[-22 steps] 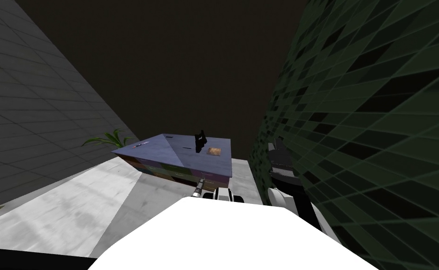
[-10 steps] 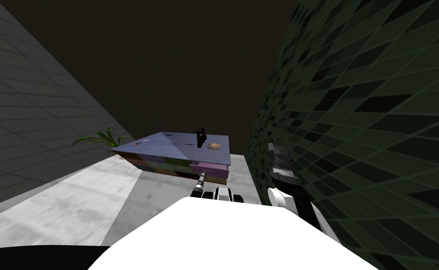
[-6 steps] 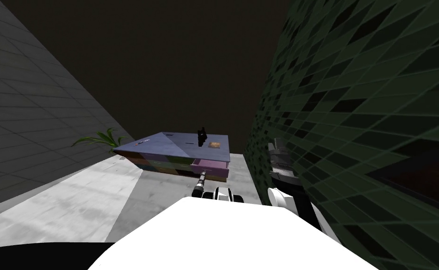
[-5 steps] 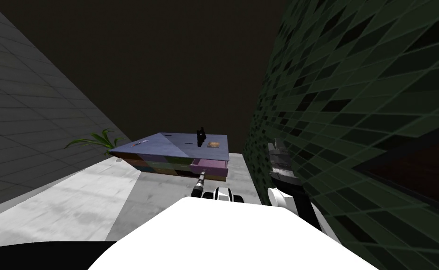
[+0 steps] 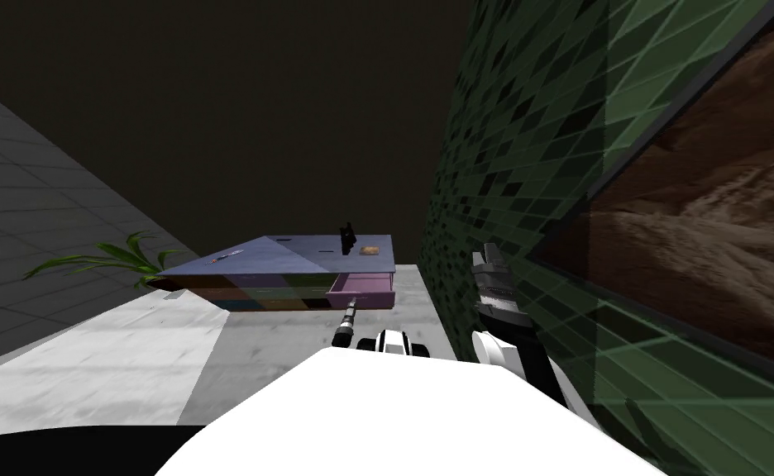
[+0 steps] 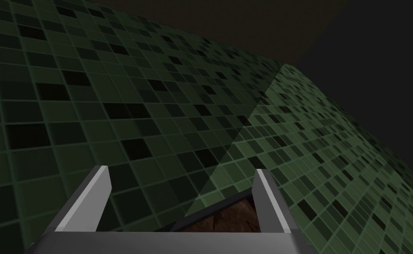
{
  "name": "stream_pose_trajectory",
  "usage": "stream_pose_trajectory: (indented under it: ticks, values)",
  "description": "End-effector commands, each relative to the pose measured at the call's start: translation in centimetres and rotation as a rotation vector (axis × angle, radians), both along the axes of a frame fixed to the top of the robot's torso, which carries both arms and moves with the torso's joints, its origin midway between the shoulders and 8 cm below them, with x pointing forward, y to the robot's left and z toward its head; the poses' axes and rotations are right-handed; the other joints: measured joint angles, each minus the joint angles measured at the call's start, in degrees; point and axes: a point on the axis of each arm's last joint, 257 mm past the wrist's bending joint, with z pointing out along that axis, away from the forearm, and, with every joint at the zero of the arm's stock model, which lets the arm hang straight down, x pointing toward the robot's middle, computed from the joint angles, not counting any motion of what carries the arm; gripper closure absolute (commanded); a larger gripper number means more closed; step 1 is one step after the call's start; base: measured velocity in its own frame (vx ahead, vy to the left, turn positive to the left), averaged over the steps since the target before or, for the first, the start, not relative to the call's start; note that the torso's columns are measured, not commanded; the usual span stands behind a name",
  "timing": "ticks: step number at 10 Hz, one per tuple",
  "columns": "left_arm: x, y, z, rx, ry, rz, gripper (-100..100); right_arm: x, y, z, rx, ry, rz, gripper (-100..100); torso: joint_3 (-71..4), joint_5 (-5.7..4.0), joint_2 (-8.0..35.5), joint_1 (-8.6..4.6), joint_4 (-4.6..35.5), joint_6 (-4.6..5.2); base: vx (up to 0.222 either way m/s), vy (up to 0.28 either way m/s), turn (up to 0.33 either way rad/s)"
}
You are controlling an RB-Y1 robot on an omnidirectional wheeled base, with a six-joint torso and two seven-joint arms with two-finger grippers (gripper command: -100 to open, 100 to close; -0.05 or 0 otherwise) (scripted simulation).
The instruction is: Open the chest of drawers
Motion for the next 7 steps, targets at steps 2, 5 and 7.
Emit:
stream_pose_trajectory:
  ticks: [2, 5, 7]
  values:
    - [1.0, 2.3, 2.2, 0.005, -0.065, 0.056, 100, 0.0, 0.0, 0.0, 0.000, 0.000, 0.000, 0, 0.03, -0.14, 0.14, 0.00, 0.14, -0.05, -0.130, -0.003, -0.169]
    - [1.0, 2.0, 1.6, 0.004, -0.047, 0.052, 100, 0.0, 0.0, 0.0, 0.000, 0.000, 0.000, 0, -0.02, -0.17, 0.04, -0.01, 0.09, -0.11, -0.008, -0.011, 0.015]
    - [0.3, 2.0, 0.8, -0.001, -0.023, 0.053, 100, 0.0, 0.0, 0.0, 0.000, 0.000, 0.000, 0, 0.09, -0.09, 0.21, 0.03, 0.08, -0.07, -0.040, -0.001, 0.012]
